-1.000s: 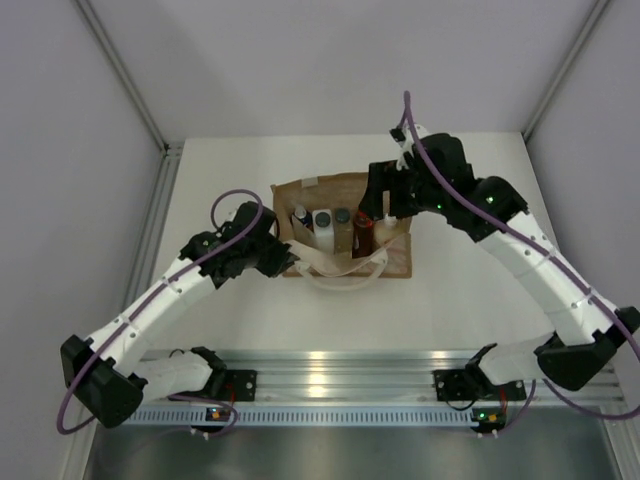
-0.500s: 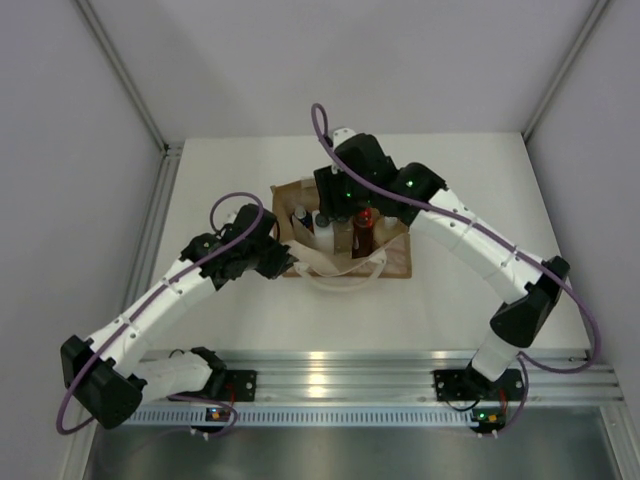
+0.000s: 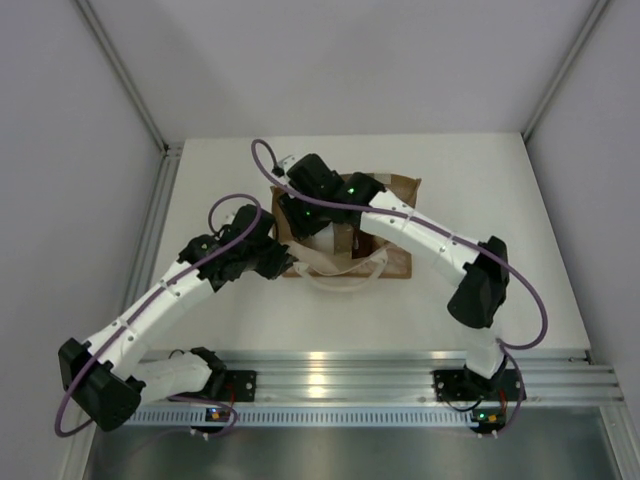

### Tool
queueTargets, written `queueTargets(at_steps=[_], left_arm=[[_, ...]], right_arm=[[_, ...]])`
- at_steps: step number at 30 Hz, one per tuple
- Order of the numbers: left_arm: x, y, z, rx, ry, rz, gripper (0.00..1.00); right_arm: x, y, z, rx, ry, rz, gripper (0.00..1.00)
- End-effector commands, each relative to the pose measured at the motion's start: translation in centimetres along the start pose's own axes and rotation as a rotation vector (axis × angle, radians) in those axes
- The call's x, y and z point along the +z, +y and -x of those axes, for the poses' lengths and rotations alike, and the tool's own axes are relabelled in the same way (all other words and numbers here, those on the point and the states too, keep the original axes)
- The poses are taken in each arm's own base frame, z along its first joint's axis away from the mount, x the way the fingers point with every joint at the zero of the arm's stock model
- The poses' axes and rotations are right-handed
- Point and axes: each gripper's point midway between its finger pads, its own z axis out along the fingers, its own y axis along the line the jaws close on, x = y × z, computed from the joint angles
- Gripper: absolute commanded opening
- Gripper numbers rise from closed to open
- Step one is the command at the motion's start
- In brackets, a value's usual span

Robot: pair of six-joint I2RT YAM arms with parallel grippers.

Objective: Take the personal care products out of the canvas bag

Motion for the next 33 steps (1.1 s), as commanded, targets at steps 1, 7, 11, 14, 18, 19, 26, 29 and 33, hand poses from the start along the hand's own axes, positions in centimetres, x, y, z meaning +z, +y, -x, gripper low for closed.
queueTargets(at_steps=[1,7,11,14,18,19,26,29,33], left_arm=[[0.2,1.2,0.1,-0.048,-0.015,0.041,0.00],[0.0,0.8,0.2,-0.042,-0.015,0.028,0.00],[-0.5,0.4,0.4,-0.040,-0.025,0.008,0.00],[-0.8,0.3,0.6,-0.035,-0.034,-0.002,0.00],[-0.8,0.3,0.5,-0.032,-0.027,-0.001,0.00],[-0.8,0.3,0.5,-0.029,-0.026,-0.004,0.00],[-1.0,0.0,0.6,-0.024,-0.031,-0.011,0.00],[-1.0,0.1,0.7,-0.024,-0.036,-0.011,0.00],[-1.0,0.3,0.8,-0.025,-0.042,-0.009,0.00]], right_arm=[[0.8,1.0,1.6,-0.043,-0.045,0.018,0.39],[4.3,0.4,-0.5,-0.072,0.014,-0.007,0.35],[5.8,0.7,-1.8,-0.072,0.037,-0.007,0.32],[7.2,0.6,-3.1,-0.074,0.061,-0.024,0.35],[8.5,0.2,-3.7,-0.062,0.070,-0.050,0.34],[8.6,0.2,-3.6,-0.061,0.066,-0.055,0.29],[5.2,0.2,0.6,-0.046,-0.074,-0.065,0.00],[1.3,0.3,3.9,-0.016,-0.181,-0.067,0.00],[-2.1,0.2,6.3,0.011,-0.267,-0.081,0.00]])
